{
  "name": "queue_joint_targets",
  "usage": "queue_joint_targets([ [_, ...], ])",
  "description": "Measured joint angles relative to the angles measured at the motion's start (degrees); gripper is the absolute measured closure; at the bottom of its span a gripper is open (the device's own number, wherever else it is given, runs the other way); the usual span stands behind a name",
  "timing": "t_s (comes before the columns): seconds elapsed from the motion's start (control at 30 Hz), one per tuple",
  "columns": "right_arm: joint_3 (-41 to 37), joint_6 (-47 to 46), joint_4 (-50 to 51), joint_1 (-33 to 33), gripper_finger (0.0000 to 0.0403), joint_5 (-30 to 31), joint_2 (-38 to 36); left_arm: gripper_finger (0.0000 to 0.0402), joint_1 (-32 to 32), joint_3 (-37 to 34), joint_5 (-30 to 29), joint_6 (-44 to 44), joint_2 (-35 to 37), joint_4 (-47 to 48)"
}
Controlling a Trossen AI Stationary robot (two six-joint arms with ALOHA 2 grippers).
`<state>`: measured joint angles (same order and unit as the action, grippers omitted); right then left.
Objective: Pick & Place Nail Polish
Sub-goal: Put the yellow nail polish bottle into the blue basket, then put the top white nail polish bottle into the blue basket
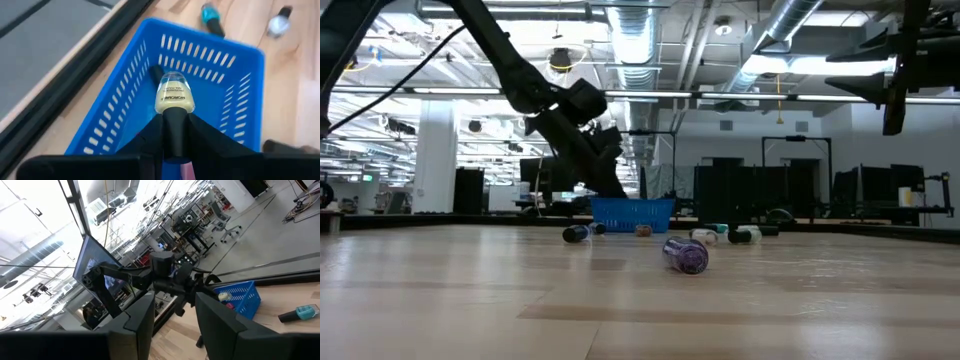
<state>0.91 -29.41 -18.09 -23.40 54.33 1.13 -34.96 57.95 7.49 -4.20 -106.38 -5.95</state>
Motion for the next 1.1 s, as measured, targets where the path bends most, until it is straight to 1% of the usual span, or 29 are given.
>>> queue_joint_targets([
  [0.23, 0.0, 0.1, 0.0, 0.1, 0.0269, 0.0, 0.0, 0.0325, 0.1, 0.0, -0.4, -0.1, -0.5, 0.8],
  [0.4, 0.0, 5.5, -0.1, 0.1, 0.0269, 0.0, 0.0, 0.0317, 0.2, 0.0, -0.4, -0.1, -0.5, 0.9],
  [0.5, 0.0, 6.0, -0.2, 0.1, 0.0269, 0.0, 0.0, 0.0309, 0.2, 0.0, -0.4, -0.1, -0.5, 0.9],
  [0.57, 0.0, 6.7, -0.2, 0.5, 0.0265, 0.0, 0.0, 0.0297, 0.2, -0.1, 0.1, -0.1, 0.1, 1.3],
  [0.7, 0.0, 10.5, -0.1, 1.5, 0.0242, 0.0, 0.0, 0.0255, 0.5, -0.1, 0.5, 0.1, 3.2, 1.3],
  [0.83, 1.9, 14.5, 1.0, 3.6, 0.0202, 0.0, 0.0, 0.0192, 1.3, -0.1, -0.5, 0.3, 9.4, 2.1],
  [0.97, 4.1, 17.2, 3.1, 6.5, 0.0164, 0.0, 1.7, 0.013, 2.6, -0.9, -5.2, 2.0, 17.1, 3.1],
  [1.1, 6.5, 17.4, 6.0, 9.2, 0.0154, -0.6, 5.8, 0.0091, 3.8, -1.9, -9.0, 4.7, 25.2, 3.7],
])
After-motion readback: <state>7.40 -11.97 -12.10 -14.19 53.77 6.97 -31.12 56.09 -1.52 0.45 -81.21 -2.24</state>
